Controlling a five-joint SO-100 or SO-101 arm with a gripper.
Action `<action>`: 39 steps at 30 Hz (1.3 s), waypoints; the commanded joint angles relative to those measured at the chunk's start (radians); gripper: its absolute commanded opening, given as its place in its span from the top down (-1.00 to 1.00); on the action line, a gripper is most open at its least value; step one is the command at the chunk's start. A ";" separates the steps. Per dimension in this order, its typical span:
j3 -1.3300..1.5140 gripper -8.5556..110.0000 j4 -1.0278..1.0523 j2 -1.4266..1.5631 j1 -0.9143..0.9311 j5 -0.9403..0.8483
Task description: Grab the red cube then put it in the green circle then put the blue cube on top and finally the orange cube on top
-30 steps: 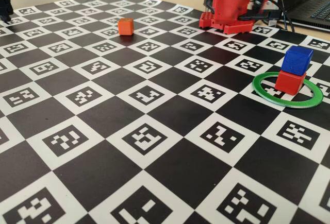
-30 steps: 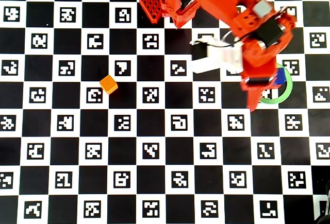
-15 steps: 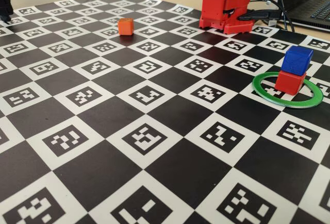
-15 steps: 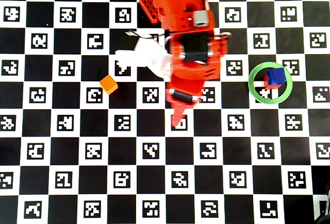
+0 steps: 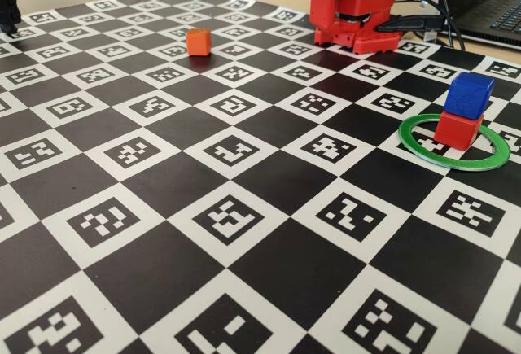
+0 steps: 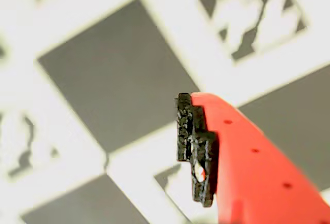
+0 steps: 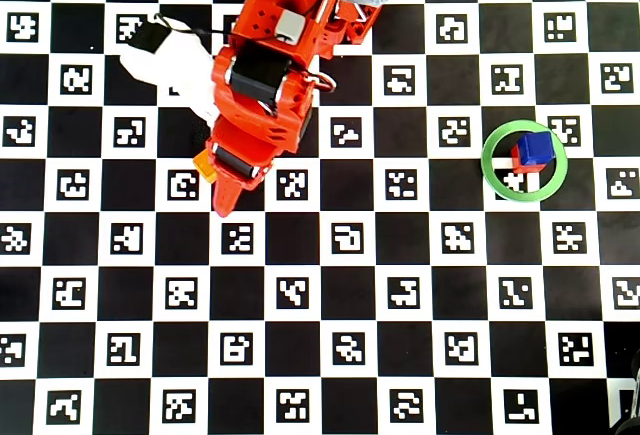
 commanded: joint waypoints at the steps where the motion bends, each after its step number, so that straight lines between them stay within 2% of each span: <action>1: 0.064 0.20 -0.063 0.107 0.043 -0.014; 19: 0.344 0.20 -0.308 0.075 0.161 -0.023; 39: 0.425 0.21 -0.506 -0.103 0.169 0.006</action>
